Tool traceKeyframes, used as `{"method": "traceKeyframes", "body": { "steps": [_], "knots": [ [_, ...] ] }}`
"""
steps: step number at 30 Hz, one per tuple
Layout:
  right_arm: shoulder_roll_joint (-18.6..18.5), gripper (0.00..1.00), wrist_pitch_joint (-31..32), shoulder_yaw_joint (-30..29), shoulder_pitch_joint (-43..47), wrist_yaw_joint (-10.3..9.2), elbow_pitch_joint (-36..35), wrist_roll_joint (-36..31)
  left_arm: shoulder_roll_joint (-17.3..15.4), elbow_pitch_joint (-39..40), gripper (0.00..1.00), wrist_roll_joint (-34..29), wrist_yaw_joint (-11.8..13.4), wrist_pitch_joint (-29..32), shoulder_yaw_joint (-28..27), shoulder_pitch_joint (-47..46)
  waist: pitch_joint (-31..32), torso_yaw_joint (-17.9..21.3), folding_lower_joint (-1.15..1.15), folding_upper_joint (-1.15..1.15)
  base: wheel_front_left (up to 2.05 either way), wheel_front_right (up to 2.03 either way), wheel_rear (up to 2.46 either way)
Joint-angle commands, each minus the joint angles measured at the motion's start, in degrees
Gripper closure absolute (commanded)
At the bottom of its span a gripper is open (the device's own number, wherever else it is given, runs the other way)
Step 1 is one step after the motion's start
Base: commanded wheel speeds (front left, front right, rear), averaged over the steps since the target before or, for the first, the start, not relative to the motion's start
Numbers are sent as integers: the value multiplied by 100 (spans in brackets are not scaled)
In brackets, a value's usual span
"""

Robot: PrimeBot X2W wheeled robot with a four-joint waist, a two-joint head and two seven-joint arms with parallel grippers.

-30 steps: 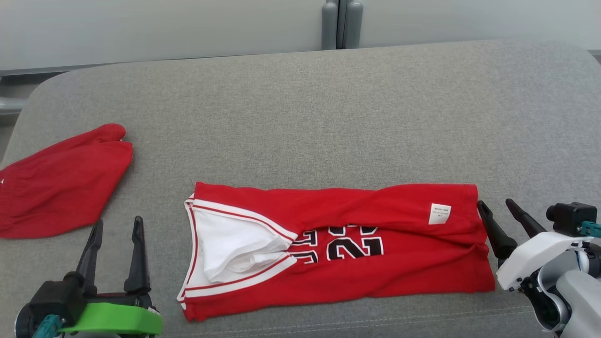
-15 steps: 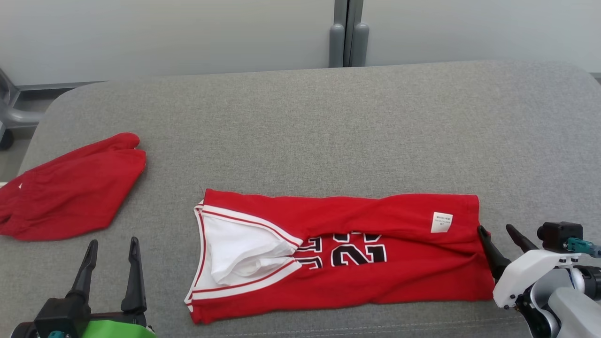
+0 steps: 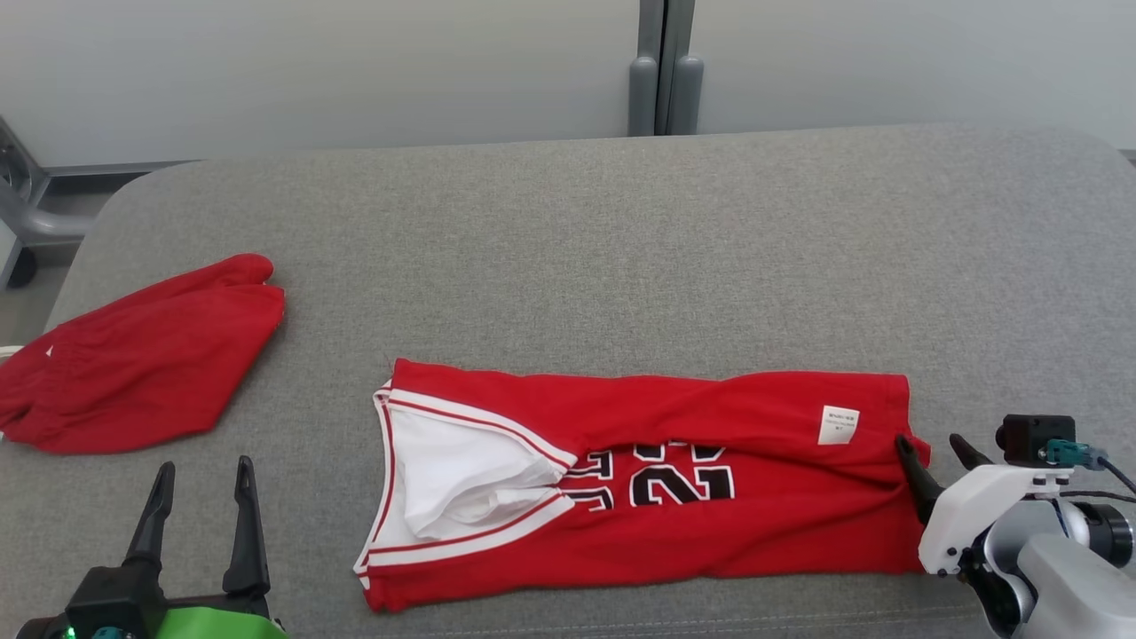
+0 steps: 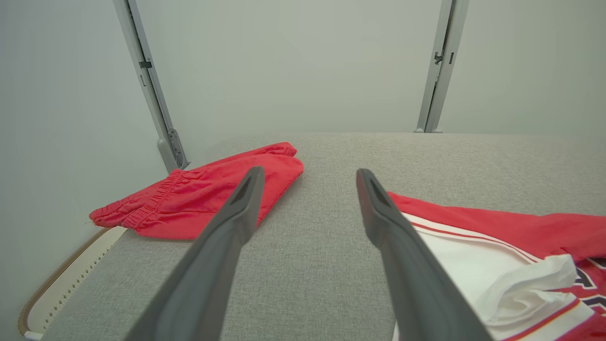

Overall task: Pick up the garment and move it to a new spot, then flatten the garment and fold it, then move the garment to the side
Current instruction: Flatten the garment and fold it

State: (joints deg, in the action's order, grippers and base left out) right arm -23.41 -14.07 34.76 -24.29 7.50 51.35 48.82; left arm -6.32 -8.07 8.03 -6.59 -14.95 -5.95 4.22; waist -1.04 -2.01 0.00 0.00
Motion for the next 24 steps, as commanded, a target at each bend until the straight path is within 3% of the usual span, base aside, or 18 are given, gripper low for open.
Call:
{"method": "traceKeyframes", "body": {
  "steps": [1, 14, 22, 23, 24],
  "knots": [
    [62, 0, 57, 70, -106, -2, 94, 63, 17, 12, 0, 25, -21, -17, -25, -49, -27, -15, 0, 0, 0, 0, 0],
    [311, 0, 526, 371, -411, -3, 880, 364, 86, 24, 0, -30, -62, -17, 41, -176, -136, -153, 0, 0, 0, 0, 0],
    [411, 0, 670, 526, -449, -3, 991, 522, 116, 1, 0, -28, -78, -17, 35, -180, -157, -174, 0, 0, 0, 0, 0],
    [421, 35, 692, 564, -456, -3, 998, 521, 119, -9, 0, -23, -80, -17, 33, -186, -156, -178, 0, 0, 0, 0, 0],
    [433, 91, 633, 593, -473, -1, 972, 517, 121, -21, 0, -22, -82, -17, 35, -194, -155, -182, 0, 0, 0, 0, 0]
  ]
}}
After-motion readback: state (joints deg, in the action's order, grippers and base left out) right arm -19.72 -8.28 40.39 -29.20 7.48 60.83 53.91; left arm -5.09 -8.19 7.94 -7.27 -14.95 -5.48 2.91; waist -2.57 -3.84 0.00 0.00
